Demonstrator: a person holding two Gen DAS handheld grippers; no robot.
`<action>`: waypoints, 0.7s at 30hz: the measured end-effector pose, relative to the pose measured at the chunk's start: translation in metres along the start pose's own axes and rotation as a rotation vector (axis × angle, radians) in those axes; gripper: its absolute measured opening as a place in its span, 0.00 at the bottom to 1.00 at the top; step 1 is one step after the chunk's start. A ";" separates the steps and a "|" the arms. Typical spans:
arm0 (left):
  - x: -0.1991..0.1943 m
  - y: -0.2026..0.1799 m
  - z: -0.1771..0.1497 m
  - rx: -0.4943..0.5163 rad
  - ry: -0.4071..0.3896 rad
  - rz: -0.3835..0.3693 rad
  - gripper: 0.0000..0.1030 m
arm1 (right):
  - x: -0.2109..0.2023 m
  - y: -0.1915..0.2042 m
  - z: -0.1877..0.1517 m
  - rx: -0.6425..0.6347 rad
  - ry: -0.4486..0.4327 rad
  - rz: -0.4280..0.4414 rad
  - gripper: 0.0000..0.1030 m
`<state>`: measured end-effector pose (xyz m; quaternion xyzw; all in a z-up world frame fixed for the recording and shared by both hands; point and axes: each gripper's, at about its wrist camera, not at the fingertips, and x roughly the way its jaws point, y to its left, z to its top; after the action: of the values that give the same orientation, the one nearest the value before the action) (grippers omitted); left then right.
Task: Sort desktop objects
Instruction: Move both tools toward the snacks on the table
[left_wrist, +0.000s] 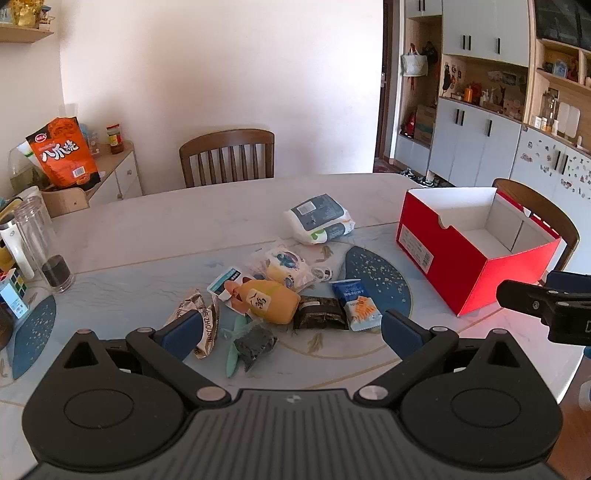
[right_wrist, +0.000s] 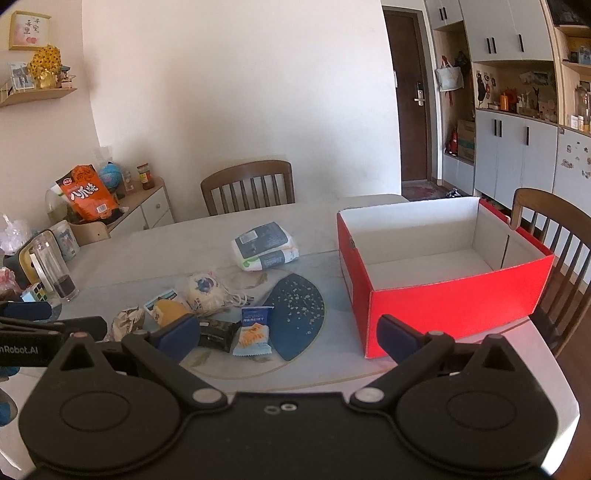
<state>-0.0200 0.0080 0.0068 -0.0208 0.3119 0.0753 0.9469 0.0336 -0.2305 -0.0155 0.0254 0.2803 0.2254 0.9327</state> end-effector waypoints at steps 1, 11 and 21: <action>0.000 0.000 0.000 -0.001 -0.002 0.004 1.00 | 0.000 0.000 0.001 -0.003 0.002 0.004 1.00; 0.000 -0.001 0.000 -0.022 -0.022 0.025 1.00 | -0.003 0.000 0.001 -0.041 -0.032 0.061 1.00; 0.007 0.004 -0.010 -0.014 -0.089 0.036 1.00 | 0.011 0.006 -0.005 -0.054 -0.048 0.059 1.00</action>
<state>-0.0208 0.0118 -0.0059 -0.0183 0.2693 0.0954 0.9582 0.0373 -0.2209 -0.0241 0.0140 0.2508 0.2596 0.9325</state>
